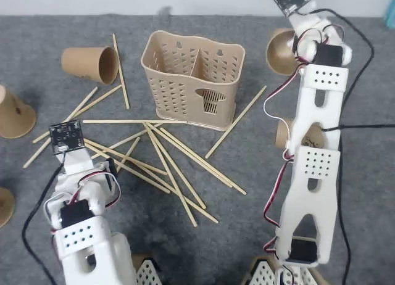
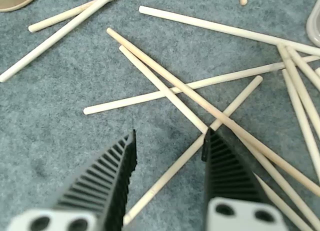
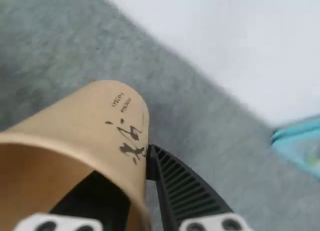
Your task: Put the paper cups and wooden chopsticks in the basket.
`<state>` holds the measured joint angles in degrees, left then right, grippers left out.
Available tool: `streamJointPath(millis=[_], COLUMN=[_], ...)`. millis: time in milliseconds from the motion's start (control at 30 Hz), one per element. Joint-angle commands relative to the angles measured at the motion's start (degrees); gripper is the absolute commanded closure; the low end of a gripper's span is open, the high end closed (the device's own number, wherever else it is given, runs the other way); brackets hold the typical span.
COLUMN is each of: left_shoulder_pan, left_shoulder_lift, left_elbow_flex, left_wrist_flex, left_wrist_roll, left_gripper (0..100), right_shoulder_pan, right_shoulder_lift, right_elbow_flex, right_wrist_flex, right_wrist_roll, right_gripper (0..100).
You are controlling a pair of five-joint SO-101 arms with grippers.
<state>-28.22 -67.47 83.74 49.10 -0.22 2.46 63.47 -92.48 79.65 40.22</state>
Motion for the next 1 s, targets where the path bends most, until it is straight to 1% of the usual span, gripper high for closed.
streamJointPath(millis=[0, 133, 200, 333, 533, 633, 733, 800, 967], left_shoulder_pan=[0.44, 0.44, 0.44, 0.35, 0.35, 0.35, 0.35, 0.35, 0.35], left_shoulder_lift=[-0.97, -0.97, -0.97, -0.97, -0.97, -0.97, -0.97, -0.97, -0.97], left_elbow_flex=[-0.22, -0.22, -0.22, -0.22, -0.13, -0.13, -0.13, -0.13, -0.13], left_wrist_flex=[-1.49, -1.49, -1.49, -1.49, -1.49, -1.49, -1.49, -1.41, -1.32], left_wrist_roll=[0.53, 0.53, 0.44, 0.44, 0.44, 0.44, 0.44, 0.35, -2.46], left_gripper=[79, 79, 79, 79, 79, 79, 79, 79, 79], right_shoulder_pan=[0.4, 1.1, 1.45, 4.0, 6.55, 6.81, 6.55, 6.29, 3.91], right_shoulder_lift=[-5.76, -11.03, -13.32, -17.8, -25.1, -30.02, -36.97, -42.24, -52.09], right_elbow_flex=[-3.16, -1.14, 0.44, 9.85, 28.84, 35.87, 41.49, 44.84, 47.65], right_wrist_flex=[11.12, 21.14, 23.69, 23.34, 23.34, 23.34, 23.34, 23.34, 23.25], right_wrist_roll=[-3.08, -6.77, -7.82, -10.02, -10.02, -10.11, -10.55, -12.48, -16.53], right_gripper=[99.1, 99.1, 99.1, 99.1, 99.1, 99.1, 99.1, 99.1, 99.1])
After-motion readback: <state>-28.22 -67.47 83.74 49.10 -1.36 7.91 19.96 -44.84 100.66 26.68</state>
